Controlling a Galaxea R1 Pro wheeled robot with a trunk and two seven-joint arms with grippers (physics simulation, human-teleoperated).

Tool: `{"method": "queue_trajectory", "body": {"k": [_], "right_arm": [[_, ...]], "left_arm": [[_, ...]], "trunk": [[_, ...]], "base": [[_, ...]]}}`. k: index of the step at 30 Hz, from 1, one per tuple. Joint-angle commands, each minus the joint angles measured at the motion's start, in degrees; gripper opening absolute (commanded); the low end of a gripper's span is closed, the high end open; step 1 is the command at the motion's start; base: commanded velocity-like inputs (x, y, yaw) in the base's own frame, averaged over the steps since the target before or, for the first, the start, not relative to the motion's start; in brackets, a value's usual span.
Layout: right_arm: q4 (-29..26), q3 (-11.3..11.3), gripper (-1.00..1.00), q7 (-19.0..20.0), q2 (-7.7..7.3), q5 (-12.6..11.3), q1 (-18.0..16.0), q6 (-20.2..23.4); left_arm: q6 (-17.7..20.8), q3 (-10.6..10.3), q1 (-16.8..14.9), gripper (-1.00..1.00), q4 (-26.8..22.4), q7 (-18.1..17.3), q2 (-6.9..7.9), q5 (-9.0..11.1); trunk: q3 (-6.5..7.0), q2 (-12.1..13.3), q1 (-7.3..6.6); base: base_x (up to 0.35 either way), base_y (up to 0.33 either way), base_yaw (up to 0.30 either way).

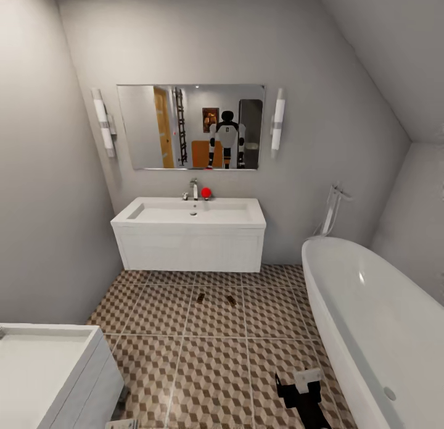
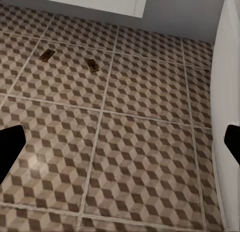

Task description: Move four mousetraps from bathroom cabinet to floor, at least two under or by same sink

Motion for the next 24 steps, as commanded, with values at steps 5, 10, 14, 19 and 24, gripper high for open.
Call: {"method": "queue_trajectory", "body": {"k": [5,10,14,19,24], "right_arm": [[0.1,0.4,1.0,-0.6,0.01,0.4,-0.1,-0.1],[0.1,0.4,1.0,-0.6,0.07,0.4,-0.1,-0.1],[0.1,0.4,1.0,-0.6,0.2,0.4,-0.1,-0.2],[0.1,0.4,1.0,-0.6,0.19,0.3,-0.1,-0.2],[0.1,0.4,1.0,-0.6,0.19,0.3,-0.1,-0.2]], "left_arm": [[-0.3,-0.5,-0.1,1.0,0.2,0.2,-0.04,0.2],[-0.2,-0.5,-0.1,1.0,0.2,0.2,-0.04,0.2],[-0.1,-0.5,-0.1,1.0,0.2,0.1,0.02,0.2],[0.1,-0.5,-0.1,1.0,0.2,0.0,0.04,0.2],[0.1,-0.5,-0.1,1.0,0.2,0.1,0.16,0.2]], "trunk": [[-0.13,-0.1,0.0],[-0.13,-0.1,0.0],[-0.13,-0.1,0.0],[-0.13,-0.1,0.0],[-0.13,-0.1,0.0]], "base": [[-0.32,0.0,0.0],[-0.311,0.0,0.003],[-0.176,0.0,0.124],[-0.028,0.0,0.237],[-0.006,0.0,0.253]]}}
